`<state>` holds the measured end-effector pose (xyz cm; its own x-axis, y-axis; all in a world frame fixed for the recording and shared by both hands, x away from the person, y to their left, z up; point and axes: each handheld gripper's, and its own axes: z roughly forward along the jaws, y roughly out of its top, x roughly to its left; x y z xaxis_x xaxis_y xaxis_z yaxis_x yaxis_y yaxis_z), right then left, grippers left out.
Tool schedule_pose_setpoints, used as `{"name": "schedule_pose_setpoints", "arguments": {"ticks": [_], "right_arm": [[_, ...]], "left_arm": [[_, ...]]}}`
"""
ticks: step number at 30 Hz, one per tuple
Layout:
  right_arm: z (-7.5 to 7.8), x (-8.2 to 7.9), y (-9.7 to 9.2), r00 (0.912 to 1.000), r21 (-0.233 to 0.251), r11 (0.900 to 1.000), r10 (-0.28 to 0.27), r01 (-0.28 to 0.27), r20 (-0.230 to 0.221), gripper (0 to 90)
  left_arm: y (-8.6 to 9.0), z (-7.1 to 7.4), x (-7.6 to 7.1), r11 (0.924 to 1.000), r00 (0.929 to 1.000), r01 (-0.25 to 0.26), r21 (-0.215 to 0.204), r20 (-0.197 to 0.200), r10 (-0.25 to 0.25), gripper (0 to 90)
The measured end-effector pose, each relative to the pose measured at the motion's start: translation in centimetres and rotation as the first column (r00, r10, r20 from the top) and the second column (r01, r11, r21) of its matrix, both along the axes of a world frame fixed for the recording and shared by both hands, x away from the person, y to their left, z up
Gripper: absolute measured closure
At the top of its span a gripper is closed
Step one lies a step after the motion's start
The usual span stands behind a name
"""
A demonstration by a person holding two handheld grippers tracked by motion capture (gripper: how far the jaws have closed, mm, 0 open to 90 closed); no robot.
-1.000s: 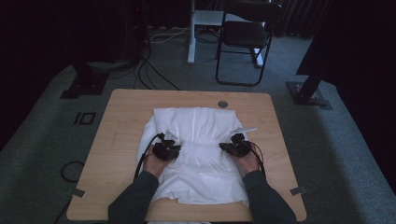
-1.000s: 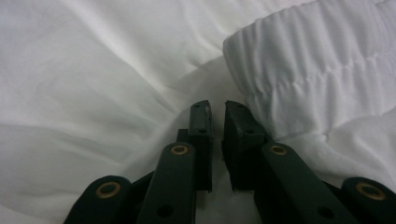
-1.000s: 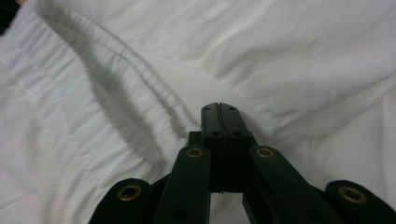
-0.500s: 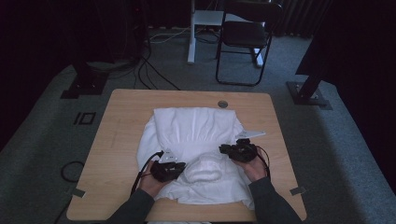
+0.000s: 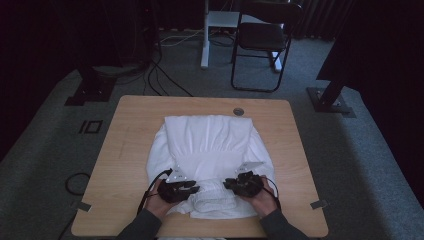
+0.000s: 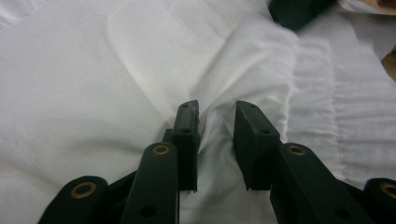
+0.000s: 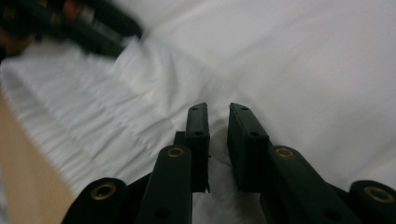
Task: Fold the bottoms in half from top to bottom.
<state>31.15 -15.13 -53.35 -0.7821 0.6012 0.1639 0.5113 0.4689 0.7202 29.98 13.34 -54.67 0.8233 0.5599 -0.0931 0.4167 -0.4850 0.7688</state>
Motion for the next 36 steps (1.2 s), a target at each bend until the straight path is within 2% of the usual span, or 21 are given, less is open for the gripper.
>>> {"name": "schedule_pose_setpoints", "arguments": {"ticks": [4,11,13,14,15,16,17,18,19,20,21,22,23,24,25,27,28,30,31,32,36], "right_arm": [[-1.4,-1.9,0.4,0.9997,-0.064,0.9976,0.026,-0.026,0.000,79.1],[-1.5,-1.8,0.7,0.9994,-0.079,0.9964,0.032,-0.032,0.008,79.8],[-1.3,-1.7,0.5,0.9993,-0.061,0.9975,0.036,-0.036,0.010,75.1],[-0.8,-1.2,0.1,0.9995,-0.020,0.9995,0.025,-0.024,0.022,63.6],[-0.8,-1.2,0.1,0.9995,-0.020,0.9995,0.025,-0.024,0.022,63.6],[0.2,-0.4,-0.4,0.9969,-0.007,0.9997,-0.021,0.021,0.075,56.4],[0.2,-0.4,-0.4,0.9969,-0.007,0.9997,-0.021,0.021,0.075,56.4],[1.3,0.8,-0.9,0.9916,0.017,0.9983,-0.057,0.055,0.116,52.9],[1.3,0.8,-0.9,0.9916,0.017,0.9983,-0.057,0.055,0.116,52.9],[2.2,2.5,-1.2,0.9810,0.018,0.9945,-0.105,0.103,0.163,51.3],[2.2,2.5,-1.2,0.9810,0.018,0.9945,-0.105,0.103,0.163,51.3],[2.8,4.4,-1.4,0.9703,0.026,0.9894,-0.145,0.143,0.193,50.3],[2.8,4.4,-1.4,0.9703,0.026,0.9894,-0.145,0.143,0.193,50.3],[2.9,5.2,-1.4,0.9660,0.027,0.9871,-0.160,0.158,0.203,50.3],[2.9,5.2,-1.4,0.9660,0.027,0.9871,-0.160,0.158,0.203,50.3],[3.0,9.3,-1.1,0.9471,0.029,0.9724,-0.232,0.231,0.222,49.5],[2.8,10.2,-1.0,0.9429,0.024,0.9683,-0.248,0.249,0.223,49.3],[2.5,11.0,-1.0,0.9387,0.013,0.9637,-0.263,0.267,0.223,49.3],[2.5,11.0,-1.0,0.9387,0.013,0.9637,-0.263,0.267,0.223,49.4],[1.5,12.7,-0.9,0.9349,-0.017,0.9550,-0.286,0.296,0.210,49.7],[-0.5,14.2,-1.2,0.9359,-0.028,0.9434,-0.324,0.330,0.139,50.7]], "left_arm": [[-0.1,-0.3,-0.2,1.0000,1.0000,-0.001,0.005,-0.009,0.001,69.1],[0.0,0.1,-0.1,0.9998,0.9998,-0.018,0.000,-0.002,0.018,63.7],[0.1,0.8,0.2,0.9996,0.9995,-0.028,-0.004,0.015,0.028,62.5],[0.4,1.7,0.8,0.9988,0.9979,-0.048,-0.012,0.043,0.048,60.4],[0.4,1.7,0.8,0.9988,0.9979,-0.048,-0.012,0.043,0.048,60.3],[0.5,2.6,1.7,0.9971,0.9944,-0.076,-0.004,0.073,0.077,59.4],[0.5,2.6,1.7,0.9971,0.9944,-0.076,-0.004,0.073,0.077,58.7],[0.7,3.6,3.3,0.9920,0.9863,-0.126,0.004,0.107,0.125,57.8],[0.7,3.6,3.3,0.9920,0.9863,-0.126,0.004,0.107,0.125,57.7],[0.8,4.2,4.7,0.9854,0.9782,-0.170,-0.003,0.121,0.169,57.6],[0.8,4.2,4.7,0.9854,0.9782,-0.170,-0.003,0.121,0.169,57.4],[0.8,4.7,6.5,0.9781,0.9698,-0.208,-0.002,0.129,0.207,56.8],[0.8,4.7,6.5,0.9781,0.9698,-0.208,-0.002,0.129,0.207,56.6],[0.8,4.7,7.9,0.9704,0.9614,-0.241,0.009,0.139,0.238,56.6],[0.8,4.7,7.9,0.9704,0.9614,-0.241,0.009,0.139,0.238,56.5],[0.8,3.6,11.2,0.9478,0.9409,-0.316,0.040,0.140,0.308,55.8],[0.9,3.2,11.9,0.9414,0.9359,-0.334,0.046,0.134,0.326,55.7],[0.9,3.2,11.9,0.9414,0.9359,-0.334,0.046,0.134,0.326,55.5],[1.2,1.9,13.2,0.9265,0.9261,-0.370,0.071,0.110,0.361,55.5],[1.4,1.4,13.5,0.9222,0.9235,-0.379,0.078,0.095,0.372,55.3],[2.0,-0.5,14.0,0.9218,0.9249,-0.380,0.078,0.053,0.376,55.2]]}}
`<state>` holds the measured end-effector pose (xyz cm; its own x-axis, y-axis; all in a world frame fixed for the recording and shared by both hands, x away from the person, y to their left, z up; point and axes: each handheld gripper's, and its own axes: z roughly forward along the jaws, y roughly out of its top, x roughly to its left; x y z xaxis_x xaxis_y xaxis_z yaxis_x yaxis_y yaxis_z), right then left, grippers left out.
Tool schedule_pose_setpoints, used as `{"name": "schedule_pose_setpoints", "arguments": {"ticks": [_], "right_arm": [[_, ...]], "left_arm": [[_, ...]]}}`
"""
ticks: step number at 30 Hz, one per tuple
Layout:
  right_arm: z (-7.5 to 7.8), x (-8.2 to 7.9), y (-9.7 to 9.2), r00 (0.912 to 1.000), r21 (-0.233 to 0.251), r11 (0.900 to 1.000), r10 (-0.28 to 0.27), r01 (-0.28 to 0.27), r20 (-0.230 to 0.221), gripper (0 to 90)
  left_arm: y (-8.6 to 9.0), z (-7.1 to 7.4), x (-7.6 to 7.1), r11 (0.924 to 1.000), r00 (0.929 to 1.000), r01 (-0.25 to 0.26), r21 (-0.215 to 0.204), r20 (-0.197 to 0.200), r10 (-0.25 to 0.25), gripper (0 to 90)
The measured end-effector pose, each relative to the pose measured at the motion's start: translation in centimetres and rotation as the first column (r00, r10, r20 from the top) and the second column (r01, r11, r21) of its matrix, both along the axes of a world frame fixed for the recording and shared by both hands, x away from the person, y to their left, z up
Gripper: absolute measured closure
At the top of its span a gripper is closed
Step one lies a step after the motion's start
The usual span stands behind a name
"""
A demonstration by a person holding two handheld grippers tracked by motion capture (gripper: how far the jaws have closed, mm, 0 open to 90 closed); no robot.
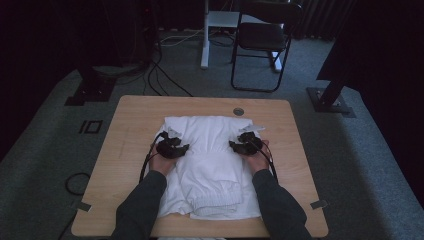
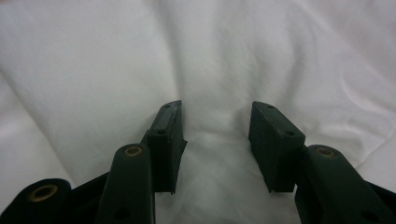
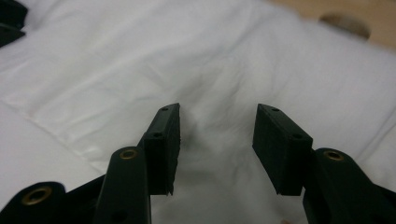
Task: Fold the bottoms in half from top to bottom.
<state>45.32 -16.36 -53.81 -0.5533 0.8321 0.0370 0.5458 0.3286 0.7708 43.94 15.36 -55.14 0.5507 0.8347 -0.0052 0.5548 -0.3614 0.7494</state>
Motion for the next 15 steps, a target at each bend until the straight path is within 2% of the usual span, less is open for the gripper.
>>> {"name": "schedule_pose_setpoints", "arguments": {"ticks": [3,6,7,11,15], "right_arm": [[-1.4,0.1,-0.1,0.9991,-0.031,0.9994,-0.013,0.012,-0.040,51.1],[-1.8,-0.1,-0.4,0.9994,-0.003,0.9999,-0.015,0.015,-0.031,51.1],[-2.0,-0.6,-0.9,0.9995,0.020,0.9997,-0.011,0.011,-0.031,51.1],[-2.1,-1.6,-1.3,0.9996,0.034,0.9994,-0.001,0.002,-0.029,51.2],[-2.3,-3.8,-1.4,0.9999,0.017,0.9998,0.010,-0.010,-0.006,51.3]], "left_arm": [[0.3,-0.1,-0.1,0.9998,1.0000,-0.002,-0.022,-0.007,0.002,55.6],[0.3,-0.1,-0.1,0.9997,1.0000,-0.002,-0.025,-0.007,0.002,55.6],[0.4,-0.2,-0.7,0.9995,1.0000,0.000,-0.032,-0.006,0.000,55.7],[0.6,-0.3,-1.7,0.9990,0.9999,0.007,-0.044,-0.010,-0.007,55.8],[0.6,-0.3,-3.5,0.9989,0.9997,0.021,-0.042,-0.009,-0.021,55.8]]}}
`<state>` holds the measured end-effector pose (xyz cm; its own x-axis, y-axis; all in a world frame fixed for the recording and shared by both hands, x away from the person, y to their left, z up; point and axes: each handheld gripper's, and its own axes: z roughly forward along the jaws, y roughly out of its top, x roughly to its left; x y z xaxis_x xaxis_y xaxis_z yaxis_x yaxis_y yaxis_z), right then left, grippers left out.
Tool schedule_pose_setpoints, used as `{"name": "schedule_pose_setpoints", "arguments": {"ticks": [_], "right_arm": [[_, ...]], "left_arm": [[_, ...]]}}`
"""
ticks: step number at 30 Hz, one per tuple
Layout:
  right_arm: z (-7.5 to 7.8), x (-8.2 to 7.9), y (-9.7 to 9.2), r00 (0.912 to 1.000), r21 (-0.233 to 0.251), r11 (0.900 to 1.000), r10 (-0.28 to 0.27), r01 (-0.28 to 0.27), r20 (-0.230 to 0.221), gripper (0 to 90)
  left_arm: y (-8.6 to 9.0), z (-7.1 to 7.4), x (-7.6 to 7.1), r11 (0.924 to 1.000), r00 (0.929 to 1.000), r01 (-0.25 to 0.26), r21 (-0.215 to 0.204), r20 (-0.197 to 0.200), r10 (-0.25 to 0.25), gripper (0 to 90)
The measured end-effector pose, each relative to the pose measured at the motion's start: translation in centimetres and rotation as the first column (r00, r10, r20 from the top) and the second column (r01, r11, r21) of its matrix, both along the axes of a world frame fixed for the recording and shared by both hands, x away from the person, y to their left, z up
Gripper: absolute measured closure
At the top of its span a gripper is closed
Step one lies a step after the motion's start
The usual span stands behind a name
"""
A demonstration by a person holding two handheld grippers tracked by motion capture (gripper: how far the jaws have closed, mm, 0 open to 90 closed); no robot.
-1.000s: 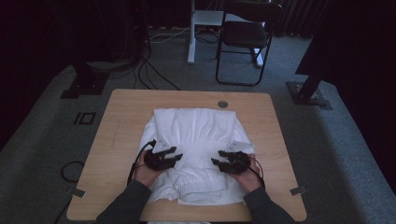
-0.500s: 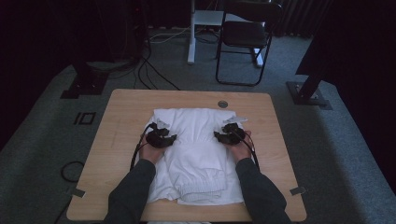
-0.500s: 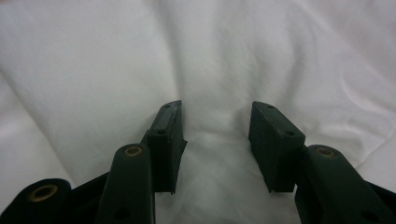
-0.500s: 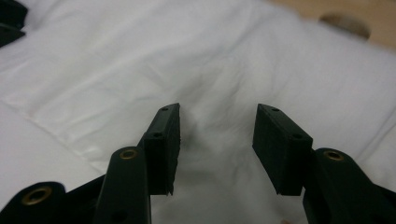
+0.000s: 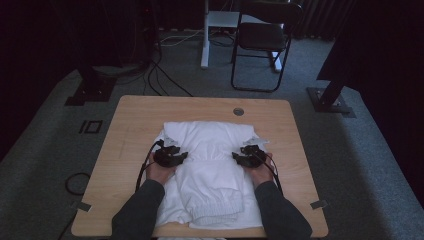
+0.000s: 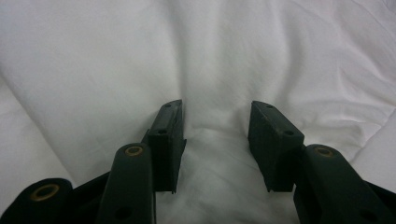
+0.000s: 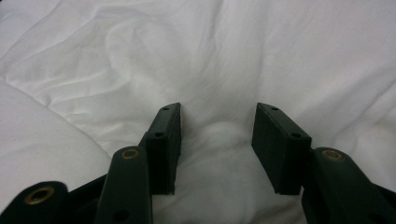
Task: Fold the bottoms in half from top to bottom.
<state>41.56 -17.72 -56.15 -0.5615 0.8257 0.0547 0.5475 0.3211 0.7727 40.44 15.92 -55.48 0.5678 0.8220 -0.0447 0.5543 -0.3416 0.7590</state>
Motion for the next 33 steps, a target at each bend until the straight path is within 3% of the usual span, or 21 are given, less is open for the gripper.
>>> {"name": "schedule_pose_setpoints", "arguments": {"ticks": [4,5,6,8,9,13,16,18,20,23,25,27,31,32,33], "right_arm": [[-0.2,-2.4,-0.5,0.9999,0.021,0.9997,0.010,-0.010,0.004,51.3],[-0.2,-2.4,-0.5,0.9999,0.021,0.9997,0.010,-0.010,0.004,51.3],[-0.3,-4.0,-0.6,0.9998,0.014,0.9998,0.017,-0.017,0.007,51.3],[-0.3,-4.6,-0.7,0.9998,0.013,0.9997,0.020,-0.020,0.008,51.3],[-0.3,-5.6,-0.7,0.9996,0.012,0.9996,0.027,-0.027,0.005,51.3],[-0.4,-7.0,-0.8,0.9990,0.011,0.9990,0.044,-0.044,0.001,51.2],[-0.4,-7.4,-0.7,0.9989,0.012,0.9988,0.047,-0.047,0.005,51.2],[-0.4,-7.3,-0.8,0.9989,0.016,0.9988,0.046,-0.046,0.001,51.3],[-0.4,-7.3,-0.8,0.9989,0.019,0.9987,0.046,-0.046,0.000,51.2],[-0.4,-7.3,-0.8,0.9989,0.015,0.9988,0.048,-0.048,0.003,51.2],[-0.4,-7.3,-0.8,0.9989,0.012,0.9988,0.047,-0.047,0.005,51.2],[-0.4,-7.4,-0.7,0.9989,0.013,0.9988,0.047,-0.047,0.005,51.2],[-0.4,-7.4,-0.7,0.9988,0.011,0.9988,0.048,-0.048,0.006,51.3],[-0.4,-7.4,-0.7,0.9988,0.011,0.9988,0.048,-0.048,0.006,51.3],[-0.4,-7.4,-0.7,0.9988,0.010,0.9988,0.049,-0.049,0.006,51.3]], "left_arm": [[-0.2,-0.1,-2.5,0.9999,0.9999,0.013,0.001,0.001,-0.013,55.8],[-0.2,-0.1,-2.5,0.9999,0.9999,0.013,0.001,0.001,-0.013,55.8],[-0.3,-0.2,-3.8,0.9999,0.9999,0.013,0.001,0.002,-0.013,55.7],[-0.3,-0.2,-4.3,0.9999,0.9999,0.011,-0.001,0.002,-0.011,55.7],[-0.4,-0.3,-5.5,1.0000,1.0000,0.009,-0.003,0.004,-0.009,55.7],[-0.3,-0.3,-7.0,0.9999,0.9999,0.013,-0.005,0.001,-0.013,55.3],[-0.2,0.0,-7.1,0.9995,0.9995,0.030,-0.004,-0.006,-0.030,51.5],[0.0,0.8,-6.6,0.9999,0.9998,0.017,-0.001,0.012,-0.017,49.7],[0.6,2.1,-5.6,0.9996,0.9983,-0.022,-0.017,0.054,0.023,45.4],[1.9,4.2,-2.8,0.9935,0.9895,-0.106,-0.042,0.094,0.110,38.7],[2.7,4.6,-0.7,0.9869,0.9868,-0.143,-0.075,0.065,0.148,33.1],[3.1,4.3,1.4,0.9822,0.9831,-0.176,-0.066,0.041,0.179,29.3],[3.3,2.0,4.0,0.9785,0.9788,-0.204,0.027,-0.006,0.205,25.1],[3.3,2.0,4.0,0.9785,0.9788,-0.204,0.027,-0.006,0.205,23.6],[3.6,0.9,4.6,0.9721,0.9719,-0.229,0.050,-0.043,0.231,19.7]]}}
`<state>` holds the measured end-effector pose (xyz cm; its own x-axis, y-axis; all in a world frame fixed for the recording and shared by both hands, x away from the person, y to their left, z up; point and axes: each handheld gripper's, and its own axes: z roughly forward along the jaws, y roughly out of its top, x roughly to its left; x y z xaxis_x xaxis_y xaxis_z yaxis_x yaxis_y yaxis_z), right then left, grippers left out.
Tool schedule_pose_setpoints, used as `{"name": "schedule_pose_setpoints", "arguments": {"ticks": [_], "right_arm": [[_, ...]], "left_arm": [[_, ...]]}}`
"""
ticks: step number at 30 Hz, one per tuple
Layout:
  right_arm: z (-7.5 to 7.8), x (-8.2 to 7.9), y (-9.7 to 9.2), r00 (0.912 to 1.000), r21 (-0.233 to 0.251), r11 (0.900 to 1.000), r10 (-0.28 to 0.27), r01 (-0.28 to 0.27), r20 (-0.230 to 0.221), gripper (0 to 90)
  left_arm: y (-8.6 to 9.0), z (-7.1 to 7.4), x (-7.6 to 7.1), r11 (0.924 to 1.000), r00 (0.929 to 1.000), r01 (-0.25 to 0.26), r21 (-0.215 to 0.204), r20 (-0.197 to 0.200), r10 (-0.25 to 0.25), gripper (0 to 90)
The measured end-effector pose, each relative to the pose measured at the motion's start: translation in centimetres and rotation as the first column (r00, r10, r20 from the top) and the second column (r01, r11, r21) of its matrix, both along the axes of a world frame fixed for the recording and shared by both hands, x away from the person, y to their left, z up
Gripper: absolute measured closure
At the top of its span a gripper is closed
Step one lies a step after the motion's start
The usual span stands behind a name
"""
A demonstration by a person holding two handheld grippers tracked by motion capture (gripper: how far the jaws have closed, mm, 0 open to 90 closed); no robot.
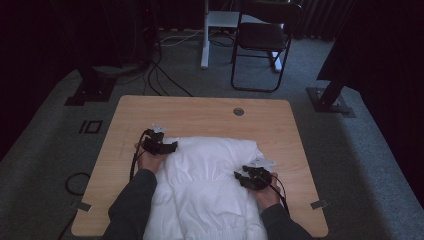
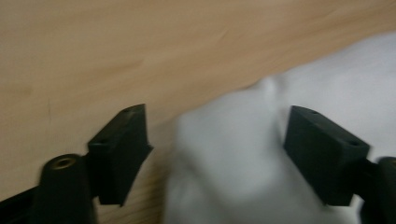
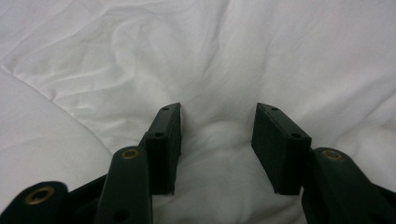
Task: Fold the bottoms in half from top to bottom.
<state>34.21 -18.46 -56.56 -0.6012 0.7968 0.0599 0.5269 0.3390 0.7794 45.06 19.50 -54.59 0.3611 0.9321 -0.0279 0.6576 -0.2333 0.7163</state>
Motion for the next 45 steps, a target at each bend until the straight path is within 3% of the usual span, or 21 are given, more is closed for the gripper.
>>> {"name": "schedule_pose_setpoints", "arguments": {"ticks": [2,9,10,11,12,13,16,18,20,23,25,26,27,32,35,37,42,43,44,45], "right_arm": [[0.0,0.0,0.0,1.0000,0.000,1.0000,0.000,0.000,0.000,51.3],[0.0,0.0,0.0,1.0000,-0.001,1.0000,0.000,0.000,0.001,51.2],[0.0,0.0,0.0,1.0000,0.000,1.0000,0.000,0.000,-0.001,51.2],[0.0,0.0,0.0,1.0000,0.000,1.0000,0.000,0.000,-0.001,51.2],[0.0,0.0,0.0,1.0000,0.002,1.0000,0.000,0.000,0.000,51.2],[0.0,0.1,-0.1,0.9999,0.012,0.9999,0.001,0.000,-0.010,50.9],[0.8,0.6,-0.5,0.9991,0.008,0.9997,0.023,-0.023,-0.037,52.5],[1.9,1.1,-1.2,0.9999,-0.007,0.9999,-0.014,0.014,-0.007,51.7],[3.4,2.1,-2.2,0.9973,0.007,0.9978,-0.067,0.066,0.030,46.7],[4.6,4.9,-3.6,0.9925,0.029,0.9925,-0.120,0.119,0.023,33.6],[4.4,7.1,-4.1,0.9888,0.018,0.9887,-0.148,0.149,-0.019,26.8],[4.4,7.1,-4.1,0.9888,0.018,0.9887,-0.148,0.149,-0.019,26.8],[3.7,9.2,-4.3,0.9857,-0.003,0.9866,-0.163,0.163,-0.041,21.5],[2.3,11.5,-4.3,0.9812,0.004,0.9854,-0.169,0.170,-0.093,20.4],[1.3,12.2,-3.7,0.9792,-0.028,0.9876,-0.157,0.155,-0.128,24.0],[1.2,12.1,-3.6,0.9804,-0.027,0.9882,-0.153,0.151,-0.124,25.7],[1.4,11.9,-3.2,0.9840,-0.032,0.9913,-0.130,0.128,-0.121,42.5],[1.4,11.9,-3.2,0.9843,-0.018,0.9928,-0.120,0.119,-0.129,56.4],[1.4,11.9,-3.2,0.9843,-0.018,0.9928,-0.120,0.119,-0.129,56.4],[1.5,12.0,-3.4,0.9824,0.017,0.9952,-0.092,0.096,-0.163,75.8]], "left_arm": [[0.3,-0.4,0.2,0.9995,0.9998,0.003,-0.030,-0.022,-0.004,18.8],[0.3,-0.6,0.1,0.9991,0.9993,0.038,-0.019,-0.004,-0.039,21.0],[0.2,-0.4,-0.1,0.9962,0.9968,0.080,-0.034,-0.001,-0.080,37.8],[0.2,-0.4,-0.1,0.9962,0.9968,0.080,-0.034,-0.001,-0.080,45.7],[0.2,-0.4,-0.1,0.9962,0.9968,0.080,-0.034,-0.001,-0.080,45.7],[-0.2,-0.3,-0.3,0.9905,0.9923,0.121,-0.064,-0.015,-0.123,62.2],[-0.2,-0.3,-0.3,0.9881,0.9910,0.130,-0.083,-0.024,-0.132,70.7],[-0.2,-0.4,-0.3,0.9876,0.9906,0.133,-0.083,-0.022,-0.135,71.3],[-0.2,-0.4,-0.4,0.9879,0.9910,0.131,-0.084,-0.020,-0.133,71.4],[-0.2,-0.5,-0.4,0.9877,0.9910,0.131,-0.086,-0.014,-0.133,71.4],[-0.1,-0.5,-0.5,0.9873,0.9911,0.131,-0.090,-0.011,-0.132,71.3],[-0.1,-0.5,-0.5,0.9873,0.9911,0.131,-0.090,-0.011,-0.132,71.3],[-0.1,-0.5,-0.5,0.9871,0.9912,0.131,-0.092,-0.009,-0.132,71.4],[0.0,-0.6,-0.5,0.9864,0.9908,0.134,-0.096,-0.007,-0.135,71.4],[0.0,-0.6,-0.5,0.9865,0.9911,0.132,-0.097,-0.003,-0.133,71.4],[0.0,-0.6,-0.5,0.9866,0.9913,0.131,-0.097,-0.002,-0.132,71.4],[-0.1,-0.6,-0.6,0.9868,0.9916,0.129,-0.098,0.000,-0.129,71.4],[-0.1,-0.6,-0.6,0.9868,0.9915,0.129,-0.098,-0.001,-0.130,71.4],[-0.1,-0.6,-0.6,0.9868,0.9916,0.129,-0.098,-0.001,-0.129,71.4],[-0.1,-0.6,-0.6,0.9869,0.9913,0.131,-0.094,-0.004,-0.132,71.7]]}}
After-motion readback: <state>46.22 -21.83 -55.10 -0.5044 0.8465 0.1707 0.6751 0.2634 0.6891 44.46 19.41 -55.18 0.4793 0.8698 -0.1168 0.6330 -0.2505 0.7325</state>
